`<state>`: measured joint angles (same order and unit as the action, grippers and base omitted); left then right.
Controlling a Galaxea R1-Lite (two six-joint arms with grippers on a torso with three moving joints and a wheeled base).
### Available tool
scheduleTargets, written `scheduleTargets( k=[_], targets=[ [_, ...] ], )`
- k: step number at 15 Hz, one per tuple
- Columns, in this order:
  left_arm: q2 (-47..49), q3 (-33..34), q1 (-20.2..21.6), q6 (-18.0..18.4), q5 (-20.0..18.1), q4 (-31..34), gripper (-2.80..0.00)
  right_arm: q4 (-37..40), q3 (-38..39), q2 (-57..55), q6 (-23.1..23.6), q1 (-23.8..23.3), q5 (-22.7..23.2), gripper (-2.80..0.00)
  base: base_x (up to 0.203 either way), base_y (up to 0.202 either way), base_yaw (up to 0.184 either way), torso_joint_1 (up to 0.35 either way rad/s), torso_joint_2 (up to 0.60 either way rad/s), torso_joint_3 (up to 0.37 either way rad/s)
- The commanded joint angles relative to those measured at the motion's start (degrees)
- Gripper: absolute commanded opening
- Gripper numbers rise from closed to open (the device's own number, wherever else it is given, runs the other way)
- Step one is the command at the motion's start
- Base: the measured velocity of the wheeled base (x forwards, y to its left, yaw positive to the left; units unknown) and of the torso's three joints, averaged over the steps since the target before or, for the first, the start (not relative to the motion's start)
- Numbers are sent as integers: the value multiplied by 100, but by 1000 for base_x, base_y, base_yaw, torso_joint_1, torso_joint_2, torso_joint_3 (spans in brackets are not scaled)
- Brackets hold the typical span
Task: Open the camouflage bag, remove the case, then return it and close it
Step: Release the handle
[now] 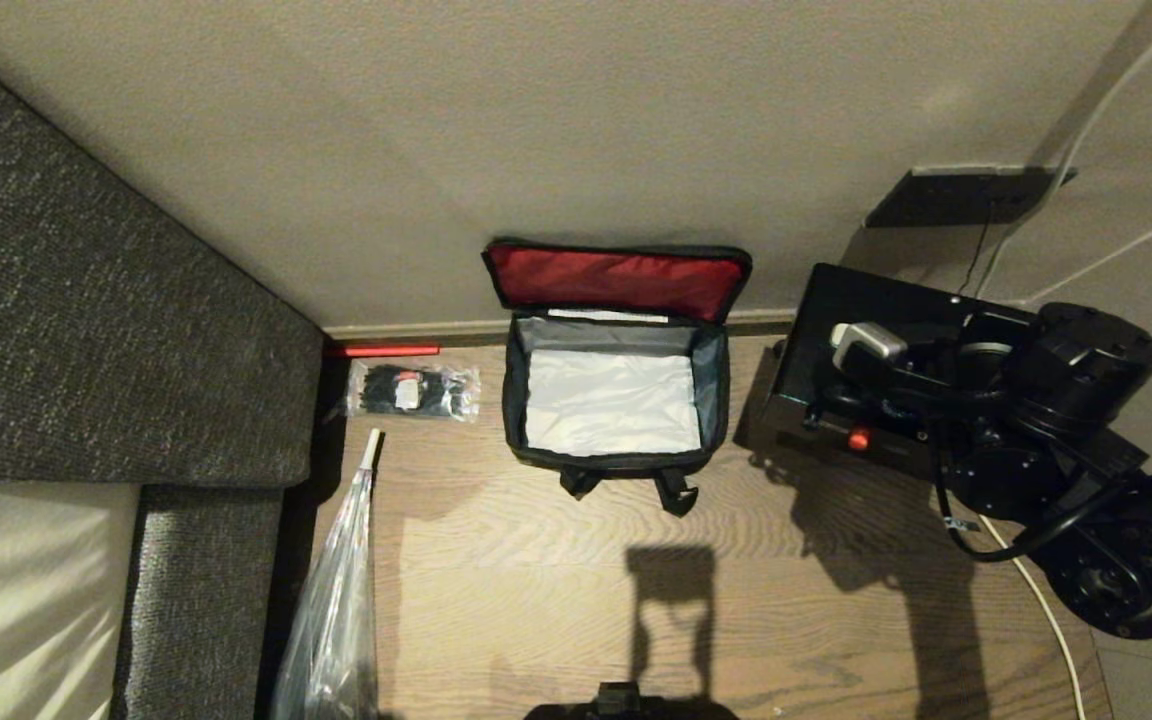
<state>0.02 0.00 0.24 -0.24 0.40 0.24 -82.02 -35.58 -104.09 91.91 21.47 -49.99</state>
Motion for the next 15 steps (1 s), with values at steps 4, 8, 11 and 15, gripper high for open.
scheduleTargets(
  k=[4, 8, 11, 15],
  targets=[
    [-11, 18, 2, -2, 4, 2, -280, -68, 121, -479, -467, -600, -25, -280, 0, 0, 0, 0, 0, 0],
    [-11, 18, 2, -2, 4, 2, -280, -72, 25, -1119, -852, -723, -23, -280, 0, 0, 0, 0, 0, 0],
    [-11, 18, 2, -2, 4, 2, -280, -43, -343, -1653, -1149, -731, -27, -280, 0, 0, 0, 0, 0, 0],
    [-11, 18, 2, -2, 4, 2, -280, -30, -646, -2220, -1439, -731, -18, -280, 0, 0, 0, 0, 0, 0]
  ],
)
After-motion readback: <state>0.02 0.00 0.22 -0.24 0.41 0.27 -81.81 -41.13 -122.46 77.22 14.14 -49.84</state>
